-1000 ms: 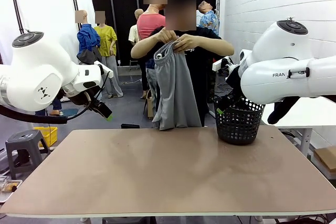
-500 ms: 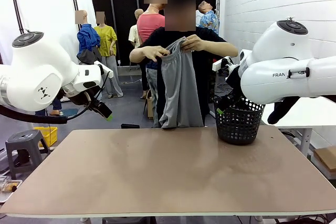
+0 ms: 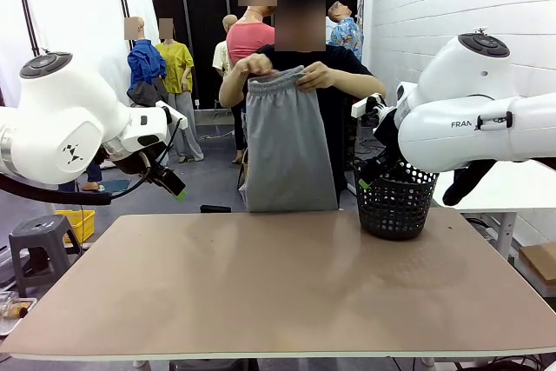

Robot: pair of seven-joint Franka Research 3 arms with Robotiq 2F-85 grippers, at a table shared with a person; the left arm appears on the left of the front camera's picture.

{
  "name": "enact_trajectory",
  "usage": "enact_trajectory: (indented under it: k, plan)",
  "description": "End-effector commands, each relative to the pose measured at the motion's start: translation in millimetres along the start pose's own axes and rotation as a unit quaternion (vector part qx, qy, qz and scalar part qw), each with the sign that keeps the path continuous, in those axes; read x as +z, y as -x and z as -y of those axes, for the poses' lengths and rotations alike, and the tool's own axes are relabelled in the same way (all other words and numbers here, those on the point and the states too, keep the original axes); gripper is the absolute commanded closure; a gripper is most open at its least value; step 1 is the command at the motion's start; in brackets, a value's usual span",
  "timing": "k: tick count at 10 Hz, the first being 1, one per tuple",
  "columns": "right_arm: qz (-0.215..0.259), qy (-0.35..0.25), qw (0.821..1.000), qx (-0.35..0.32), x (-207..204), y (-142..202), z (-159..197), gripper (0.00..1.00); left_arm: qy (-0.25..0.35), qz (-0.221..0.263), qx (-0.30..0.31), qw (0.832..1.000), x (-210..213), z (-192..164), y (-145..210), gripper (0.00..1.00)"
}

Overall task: Fold the training pants.
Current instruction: Grab both ends of the Training pants handed by a person.

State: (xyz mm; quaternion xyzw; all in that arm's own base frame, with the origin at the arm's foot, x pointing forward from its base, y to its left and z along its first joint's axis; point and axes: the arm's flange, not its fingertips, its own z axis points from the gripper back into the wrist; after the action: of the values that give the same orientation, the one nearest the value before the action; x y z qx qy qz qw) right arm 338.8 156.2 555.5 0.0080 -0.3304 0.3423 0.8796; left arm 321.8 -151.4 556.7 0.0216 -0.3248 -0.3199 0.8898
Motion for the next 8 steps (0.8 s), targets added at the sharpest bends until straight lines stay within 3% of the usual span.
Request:
enact_trajectory:
  k: [1, 8]
  plan:
    - [0.000, 0.001, 1.000, -0.002, -0.2, -0.8, 1.1, 0.00, 0.001, 0.000, -0.001, 1.000, 0.2, -1.0, -3.1, 0.00]
    - [0.000, 0.001, 1.000, -0.002, -0.2, -0.8, 1.1, 0.00, 0.001, 0.000, -0.001, 1.000, 0.2, -1.0, -3.1, 0.00]
